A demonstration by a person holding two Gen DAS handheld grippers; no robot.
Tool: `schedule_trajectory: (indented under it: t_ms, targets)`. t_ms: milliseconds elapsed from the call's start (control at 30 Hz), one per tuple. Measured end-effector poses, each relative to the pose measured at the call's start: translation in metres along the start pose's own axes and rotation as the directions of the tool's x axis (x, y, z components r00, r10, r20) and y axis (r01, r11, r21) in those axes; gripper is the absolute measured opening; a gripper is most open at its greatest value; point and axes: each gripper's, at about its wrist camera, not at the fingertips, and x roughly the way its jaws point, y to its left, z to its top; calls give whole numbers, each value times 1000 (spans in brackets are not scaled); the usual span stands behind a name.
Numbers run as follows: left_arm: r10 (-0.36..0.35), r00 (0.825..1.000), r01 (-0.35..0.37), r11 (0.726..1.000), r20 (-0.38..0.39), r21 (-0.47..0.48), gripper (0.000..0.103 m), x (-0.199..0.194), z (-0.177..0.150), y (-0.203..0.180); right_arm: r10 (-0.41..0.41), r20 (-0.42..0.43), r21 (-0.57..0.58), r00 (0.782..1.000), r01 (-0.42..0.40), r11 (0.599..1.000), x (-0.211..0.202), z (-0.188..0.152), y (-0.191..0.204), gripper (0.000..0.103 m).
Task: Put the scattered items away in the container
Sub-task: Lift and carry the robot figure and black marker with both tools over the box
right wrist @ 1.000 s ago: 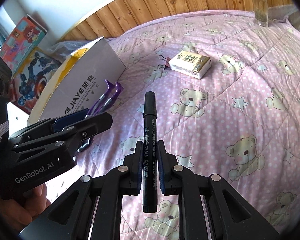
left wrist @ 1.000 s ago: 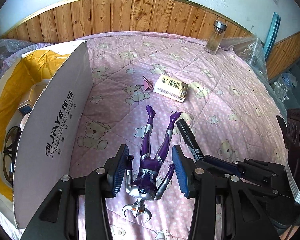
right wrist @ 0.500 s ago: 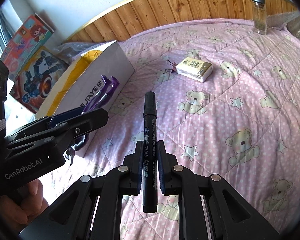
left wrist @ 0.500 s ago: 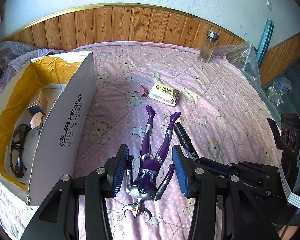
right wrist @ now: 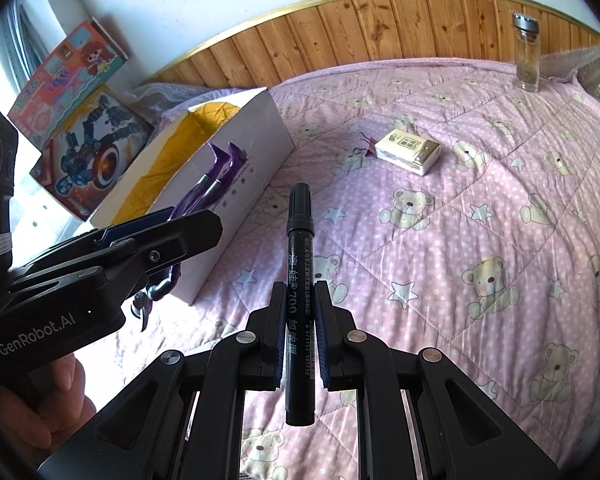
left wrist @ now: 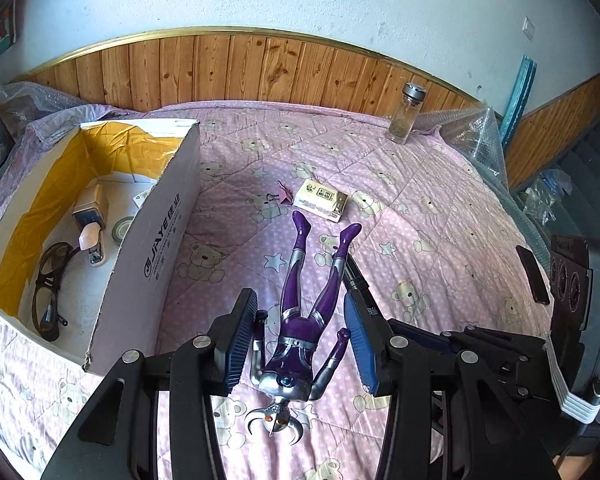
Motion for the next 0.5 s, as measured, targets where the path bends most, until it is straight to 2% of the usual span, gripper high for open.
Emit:
schedule_trajectory:
  t_ms: [500]
  targets:
    - [-21,997,24,999,68,-40,46,-43,-8,21,8,35,-76,999,-5,997,-18,2,42,14]
